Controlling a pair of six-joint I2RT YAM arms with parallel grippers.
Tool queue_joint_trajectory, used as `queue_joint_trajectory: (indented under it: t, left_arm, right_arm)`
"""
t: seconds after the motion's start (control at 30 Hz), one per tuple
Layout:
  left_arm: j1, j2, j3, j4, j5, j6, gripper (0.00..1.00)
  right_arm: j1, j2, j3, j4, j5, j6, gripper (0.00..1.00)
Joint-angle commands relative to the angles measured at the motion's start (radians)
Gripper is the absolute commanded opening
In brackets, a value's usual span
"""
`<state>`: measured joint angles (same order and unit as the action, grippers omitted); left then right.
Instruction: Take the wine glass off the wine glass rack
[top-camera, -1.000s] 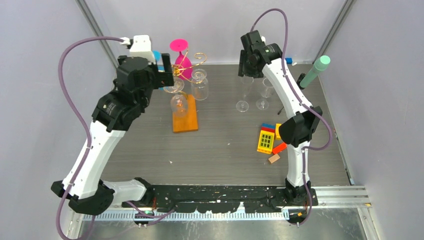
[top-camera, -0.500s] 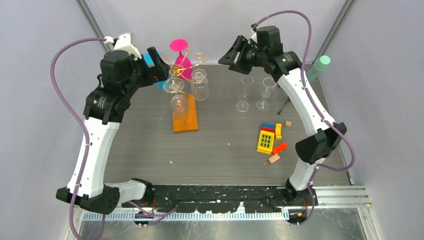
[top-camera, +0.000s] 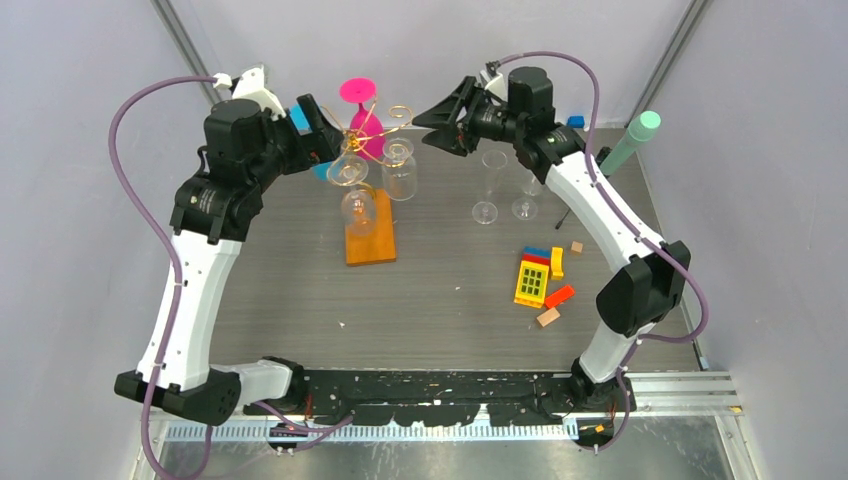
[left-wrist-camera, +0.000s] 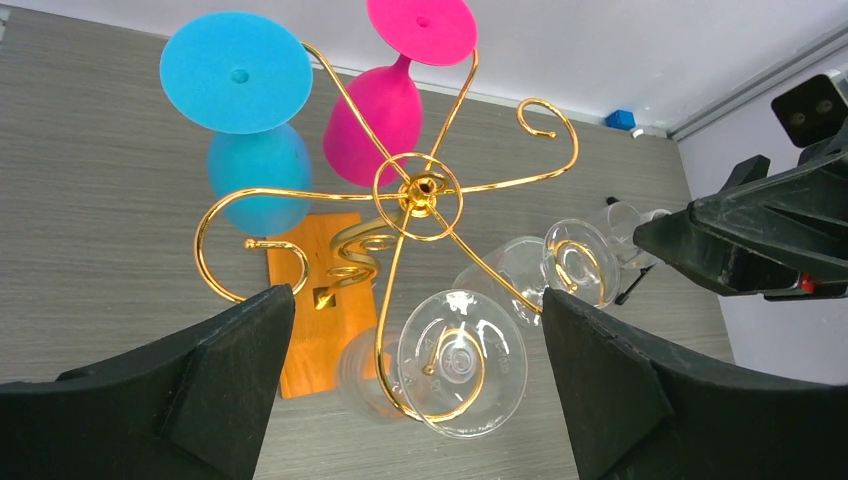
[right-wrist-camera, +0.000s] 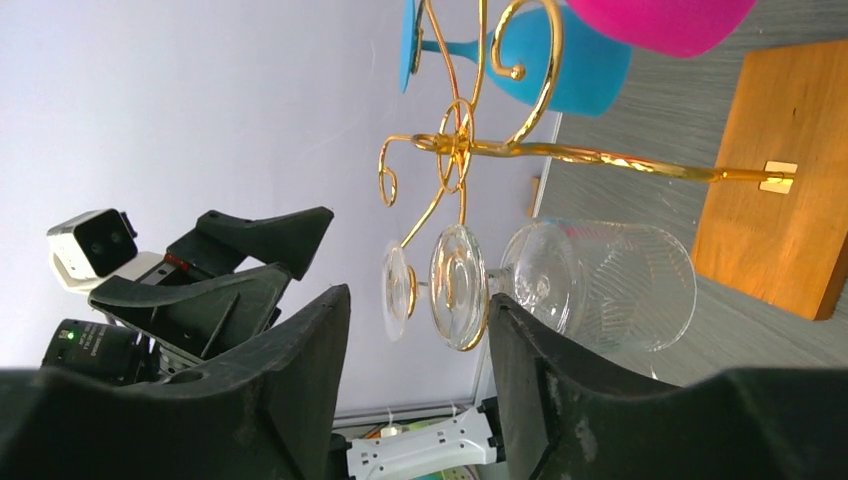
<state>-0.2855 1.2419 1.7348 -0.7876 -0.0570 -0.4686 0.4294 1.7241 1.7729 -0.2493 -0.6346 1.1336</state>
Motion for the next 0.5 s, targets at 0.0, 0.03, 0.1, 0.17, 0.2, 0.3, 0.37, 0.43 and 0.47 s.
queue_joint_trajectory:
  t: [0.0, 0.03, 0.1, 0.17, 0.2, 0.3, 0.37, 0.43, 0.47]
  left_arm:
    - [0.009, 0.002, -0.003, 0.031, 0.019, -0.004, 0.96]
    - [0.009, 0.003, -0.003, 0.031, 0.019, -0.004, 0.96]
    - [0.009, 0.004, -0.005, 0.033, 0.021, -0.003, 0.96]
    - [0.009, 0.007, -0.005, 0.033, 0.023, -0.005, 0.96]
    - [0.010, 0.007, -0.006, 0.034, 0.025, -0.005, 0.96]
    - [0.011, 0.010, -0.006, 0.033, 0.028, -0.005, 0.96]
    - [0.011, 0.010, -0.006, 0.034, 0.030, -0.005, 0.96]
    - [0.011, 0.010, -0.005, 0.033, 0.030, -0.005, 0.96]
    - [0.011, 0.008, -0.005, 0.033, 0.030, -0.004, 0.96]
  right_arm:
    - [0.017, 0.001, 0.038, -0.020, -0.063, -0.006, 0.56]
    - [0.019, 0.003, 0.042, -0.037, -0.066, -0.016, 0.56]
    - [0.025, 0.007, 0.055, -0.123, -0.059, -0.058, 0.55]
    - [0.032, 0.010, 0.064, -0.164, -0.049, -0.099, 0.56]
    - [0.035, 0.011, 0.063, -0.168, -0.050, -0.110, 0.56]
    - [0.045, 0.015, 0.056, -0.153, -0.057, -0.111, 0.56]
    - [0.053, 0.019, 0.056, -0.139, -0.058, -0.110, 0.56]
    - [0.058, 0.022, 0.049, -0.110, -0.057, -0.102, 0.56]
    - [0.059, 0.024, 0.047, -0.099, -0.055, -0.094, 0.55]
